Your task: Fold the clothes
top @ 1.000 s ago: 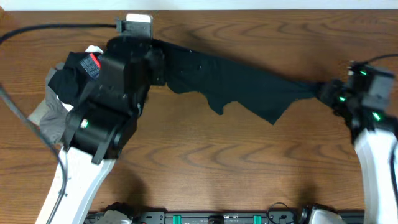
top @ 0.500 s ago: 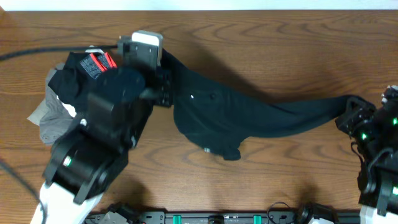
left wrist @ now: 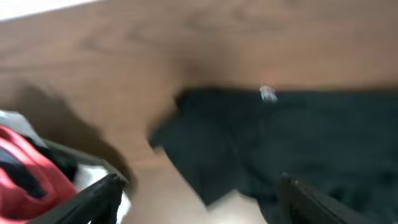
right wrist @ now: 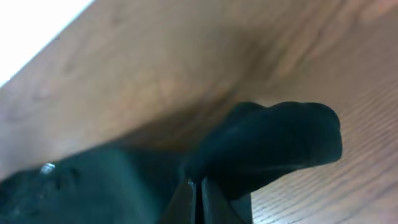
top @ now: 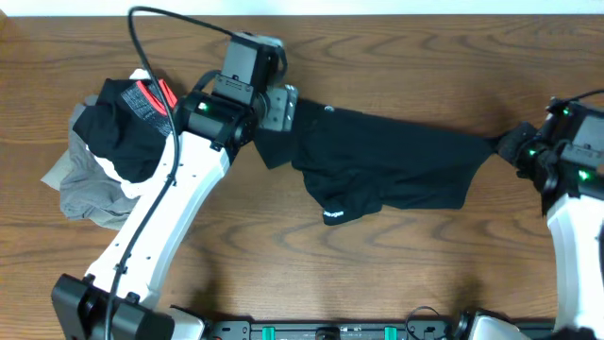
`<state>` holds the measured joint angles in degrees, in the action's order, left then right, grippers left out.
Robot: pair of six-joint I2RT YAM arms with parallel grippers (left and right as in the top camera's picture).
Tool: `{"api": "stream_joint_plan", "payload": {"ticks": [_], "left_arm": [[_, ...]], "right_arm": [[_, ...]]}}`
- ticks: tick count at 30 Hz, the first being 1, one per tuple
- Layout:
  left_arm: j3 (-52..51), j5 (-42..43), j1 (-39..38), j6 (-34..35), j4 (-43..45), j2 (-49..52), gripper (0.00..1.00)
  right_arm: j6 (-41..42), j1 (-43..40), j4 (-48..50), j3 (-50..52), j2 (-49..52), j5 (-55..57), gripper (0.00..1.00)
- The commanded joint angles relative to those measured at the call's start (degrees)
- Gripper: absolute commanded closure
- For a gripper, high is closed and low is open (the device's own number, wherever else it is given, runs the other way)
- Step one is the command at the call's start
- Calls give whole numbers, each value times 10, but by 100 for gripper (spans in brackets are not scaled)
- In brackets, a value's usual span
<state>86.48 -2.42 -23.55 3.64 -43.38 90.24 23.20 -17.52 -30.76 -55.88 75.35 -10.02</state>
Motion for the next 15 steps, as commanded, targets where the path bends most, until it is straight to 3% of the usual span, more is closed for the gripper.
{"api": "stream_joint_plan", "payload": {"ticks": [1,4,6,8,15], "left_arm": [[7,60,-25,0,-33,-15,18],[-3,75,-54,0,-77,-14,18],[-17,97,-78,1,-104,-9,18],[-39,124,-101,4,-115,0,19],[-144,154,-166,113,-61,50,23]], "right_arm": [[3,-4,2,-7,17,1,86],[3,-4,-1,-7,22,1,44],[3,-4,-8,-7,22,1,32],[3,-4,-18,-7,22,1,29],[3,-4,-42,-7,22,1,26]]}}
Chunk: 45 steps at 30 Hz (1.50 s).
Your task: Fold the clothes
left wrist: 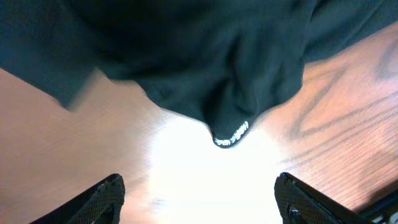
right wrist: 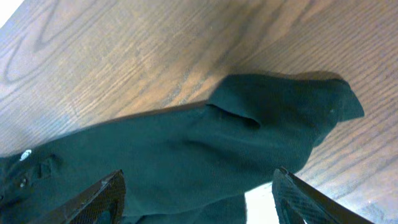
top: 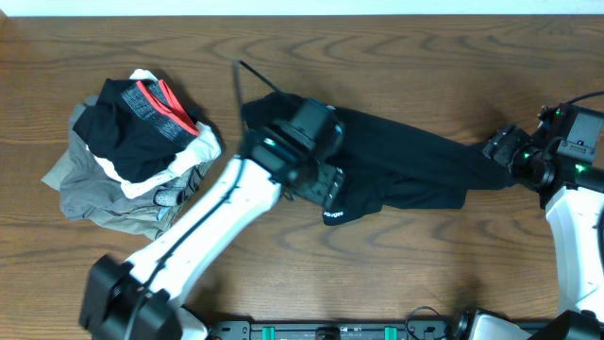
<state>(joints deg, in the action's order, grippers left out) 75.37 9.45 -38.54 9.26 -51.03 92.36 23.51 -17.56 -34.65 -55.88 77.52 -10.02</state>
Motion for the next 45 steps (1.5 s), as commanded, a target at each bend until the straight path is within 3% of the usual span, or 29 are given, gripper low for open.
{"api": "stream_joint_plan", "payload": {"ticks": [1,7,9,13,15,16,17,23,29,34,39,45], "left_arm": [[-43,44,-21,63,29,37,23],[-74,52,-41,89,101,101,24],[-74,51,-42,89,115,115,29],[-74,51,-42,89,139,138,53],[-74,51,-42,89,141,145,74],[-74,52,-42,89,139,145,91],[-72,52,-42,89,133,143,94],[4,33,-28,89,39,70,94],[119,-70,18,68,-64,-73,94],[130,-76,62,64,-71,-157,94],[130,-76,77,58,-80,-179,94],[130,-95,77,58,-80,-175,94]], "right_arm": [[0,-4,-5,-7,0,1,26],[0,-4,-10,-7,0,1,26],[0,-4,-11,-7,0,1,25],[0,-4,-15,-7,0,1,25],[0,-4,-17,-7,0,1,25],[0,-4,-17,-7,0,1,25],[0,-4,-17,-7,0,1,25],[0,-4,-18,-7,0,1,26],[0,-4,-37,-7,0,-2,28],[0,-4,-59,-5,6,-23,32],[0,6,-82,-4,25,-26,39],[-90,40,-82,5,61,-123,41]]}}
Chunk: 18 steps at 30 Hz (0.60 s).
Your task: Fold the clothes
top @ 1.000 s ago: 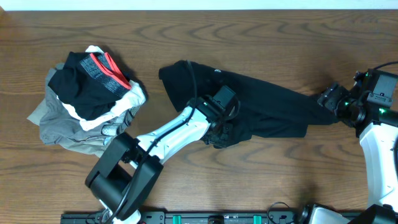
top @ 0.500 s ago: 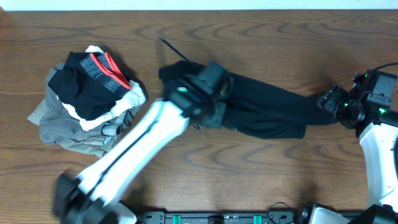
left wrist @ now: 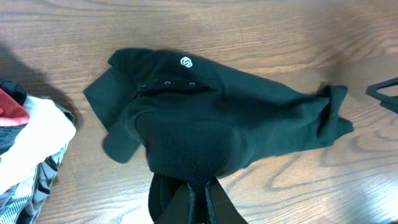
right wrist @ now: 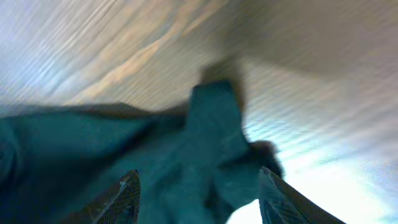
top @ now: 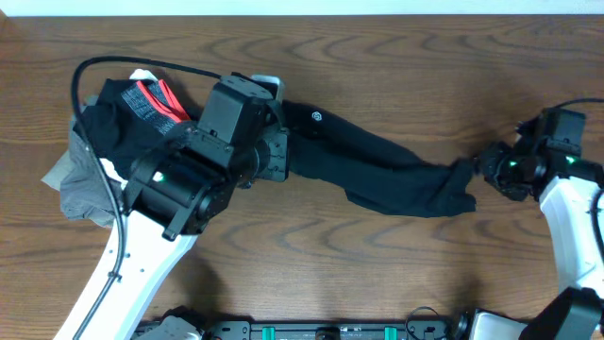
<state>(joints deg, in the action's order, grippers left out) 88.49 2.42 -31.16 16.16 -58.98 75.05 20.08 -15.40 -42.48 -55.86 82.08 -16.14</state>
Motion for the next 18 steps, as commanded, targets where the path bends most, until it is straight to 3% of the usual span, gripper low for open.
{"api": "stream_joint_plan", "payload": {"ticks": [1,5,11,18], "left_arm": [[-1,-31,3,-11,-1,-2,94],[-1,-32,3,-11,1,-2,94],[-1,-53,3,-11,1,-2,94],[-1,-53,3,-16,3,-2,94]], "right_arm": [[-70,26,-9,5,22,-69,40],[-71,58,-32,5,49,-37,35],[42,72,-93,8,97,67,35],[88,67,-61,21,147,95,31]]}}
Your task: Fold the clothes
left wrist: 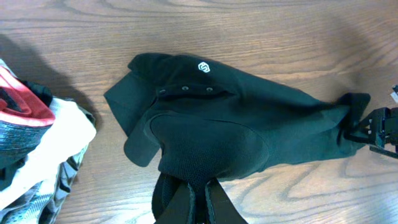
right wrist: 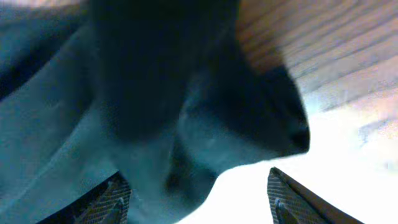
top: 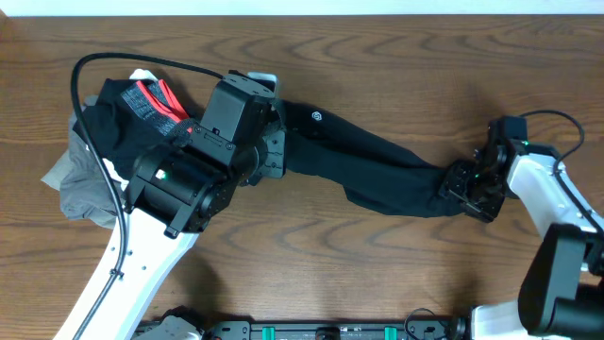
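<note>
A black shirt with a small white logo near its collar lies bunched in a long diagonal strip across the table's middle. My left gripper is shut on a fold of the black shirt at its near edge. In the overhead view the left arm covers that grip. My right gripper is open and down at the shirt's right end. The right wrist view is filled with dark fabric close in front of the spread fingers.
A pile of other clothes, black, red, white and grey, lies at the left of the wooden table, close beside my left arm. The pile also shows at the left edge of the left wrist view.
My right gripper was just right of the shirt's end and is now down on that end, still open. My left gripper still holds its fold and has barely moved.
At first my right gripper was shut on the shirt's right end, the shirt spread wide, my left gripper open near the collar. Both were then open, the left over the lower hem. Later the left held a fold and the shirt was bunched; now the right is at its end.
</note>
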`<state>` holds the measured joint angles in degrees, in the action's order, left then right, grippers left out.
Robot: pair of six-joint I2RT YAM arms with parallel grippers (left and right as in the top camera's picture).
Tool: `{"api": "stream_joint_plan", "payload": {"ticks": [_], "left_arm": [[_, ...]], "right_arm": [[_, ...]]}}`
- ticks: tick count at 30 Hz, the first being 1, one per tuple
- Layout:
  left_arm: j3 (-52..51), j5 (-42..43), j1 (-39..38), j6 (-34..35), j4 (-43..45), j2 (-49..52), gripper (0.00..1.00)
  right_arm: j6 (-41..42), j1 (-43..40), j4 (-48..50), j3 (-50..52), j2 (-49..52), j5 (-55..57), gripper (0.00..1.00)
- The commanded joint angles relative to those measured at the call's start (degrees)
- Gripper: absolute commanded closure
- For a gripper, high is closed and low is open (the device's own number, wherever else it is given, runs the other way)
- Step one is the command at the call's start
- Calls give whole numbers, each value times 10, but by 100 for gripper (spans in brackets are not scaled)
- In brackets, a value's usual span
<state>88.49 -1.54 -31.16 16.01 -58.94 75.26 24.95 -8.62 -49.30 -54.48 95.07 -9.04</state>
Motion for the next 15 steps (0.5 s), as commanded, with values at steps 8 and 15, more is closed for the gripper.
{"api": "stream_joint_plan", "payload": {"ticks": [8,15], "left_arm": [[-1,-14,3,-20,4,-4,94],[8,-20,3,-26,8,-7,94]], "right_arm": [[19,-3,84,1,44,-45,91],[-72,-43,64,-54,-59,-203,99]]}}
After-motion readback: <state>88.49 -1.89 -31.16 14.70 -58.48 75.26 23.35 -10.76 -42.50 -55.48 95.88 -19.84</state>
